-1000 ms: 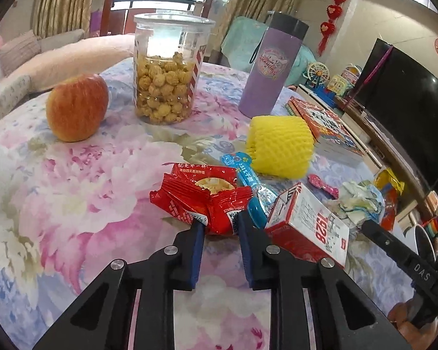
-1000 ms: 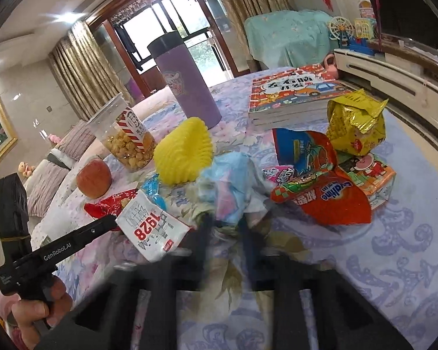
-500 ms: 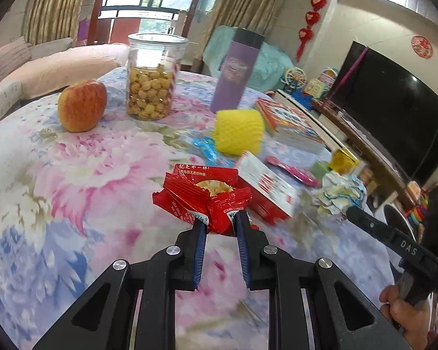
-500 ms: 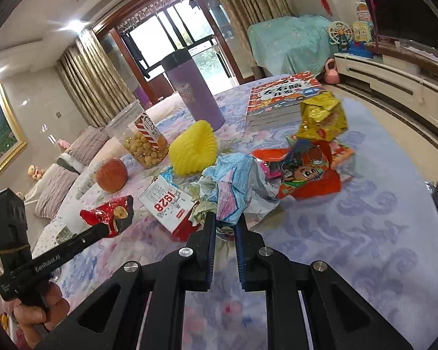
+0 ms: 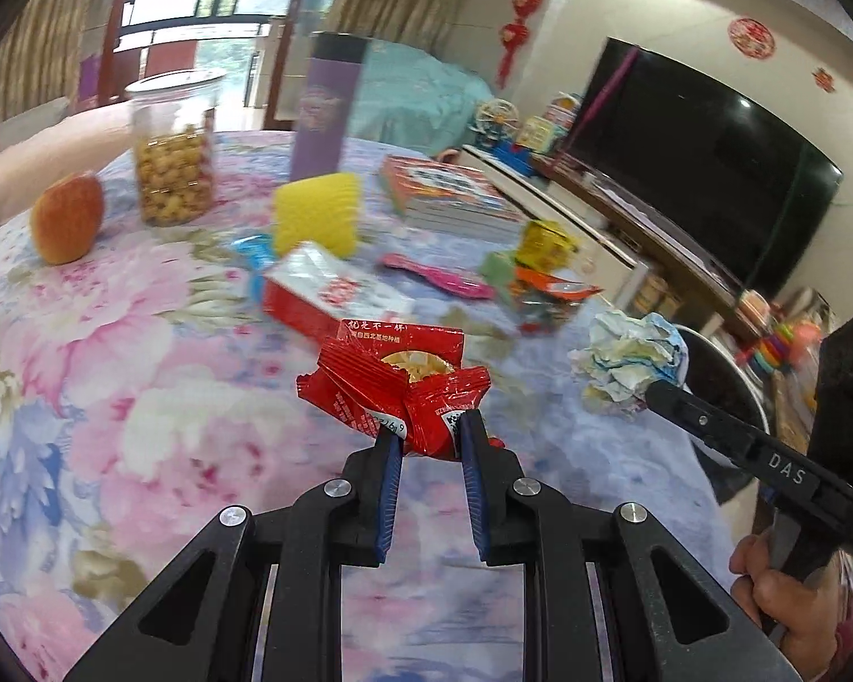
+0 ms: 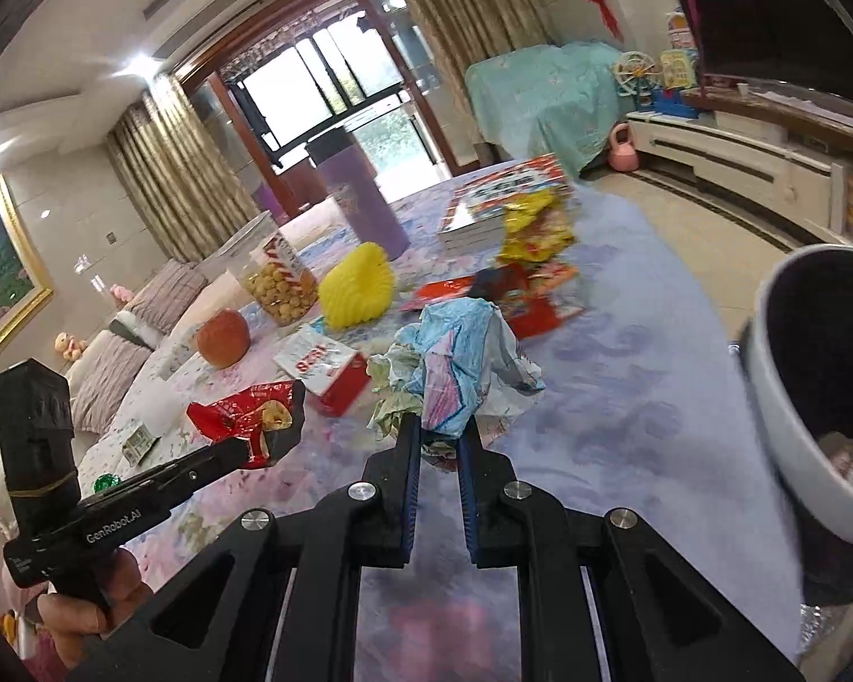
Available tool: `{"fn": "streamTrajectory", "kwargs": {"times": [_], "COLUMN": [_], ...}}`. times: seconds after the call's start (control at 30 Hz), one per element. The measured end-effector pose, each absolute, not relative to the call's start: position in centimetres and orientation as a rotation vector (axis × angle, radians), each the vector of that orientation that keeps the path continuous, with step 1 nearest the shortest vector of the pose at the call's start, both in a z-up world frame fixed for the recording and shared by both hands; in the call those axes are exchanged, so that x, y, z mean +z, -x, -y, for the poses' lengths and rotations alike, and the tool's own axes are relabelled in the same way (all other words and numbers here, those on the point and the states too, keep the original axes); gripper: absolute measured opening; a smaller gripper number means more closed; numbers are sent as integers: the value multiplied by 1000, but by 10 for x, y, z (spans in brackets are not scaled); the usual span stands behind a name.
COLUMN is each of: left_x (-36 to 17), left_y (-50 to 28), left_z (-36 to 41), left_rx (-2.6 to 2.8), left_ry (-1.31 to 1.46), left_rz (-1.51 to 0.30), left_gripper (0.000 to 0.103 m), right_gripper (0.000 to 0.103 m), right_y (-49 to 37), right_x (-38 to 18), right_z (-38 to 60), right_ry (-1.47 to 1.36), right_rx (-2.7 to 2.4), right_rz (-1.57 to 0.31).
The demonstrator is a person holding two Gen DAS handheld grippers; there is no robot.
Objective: Collect trash
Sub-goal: 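Lift both held items and carry them over the black-and-white trash bin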
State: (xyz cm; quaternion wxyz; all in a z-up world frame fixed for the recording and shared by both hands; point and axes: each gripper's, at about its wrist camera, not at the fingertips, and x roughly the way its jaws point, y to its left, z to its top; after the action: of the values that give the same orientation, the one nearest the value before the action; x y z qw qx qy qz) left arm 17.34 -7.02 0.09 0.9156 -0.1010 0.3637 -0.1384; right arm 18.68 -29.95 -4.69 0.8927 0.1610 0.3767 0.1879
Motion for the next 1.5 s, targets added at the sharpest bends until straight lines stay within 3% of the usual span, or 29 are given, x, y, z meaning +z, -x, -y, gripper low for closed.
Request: {"fn": "streamTrajectory", "kwargs": {"times": [1.5], "left_x": [7], "left_y": [-213], "left_z": [277], "left_rx": [-647], "left_ry": [-4], "left_rz": [-766], "left_gripper": [19], "right_gripper": [12], "right_y": [-138], "right_x": [-42], "right_z": [479], "right_ry": [-441], "right_rx": [79], "right_rz": [-701]}}
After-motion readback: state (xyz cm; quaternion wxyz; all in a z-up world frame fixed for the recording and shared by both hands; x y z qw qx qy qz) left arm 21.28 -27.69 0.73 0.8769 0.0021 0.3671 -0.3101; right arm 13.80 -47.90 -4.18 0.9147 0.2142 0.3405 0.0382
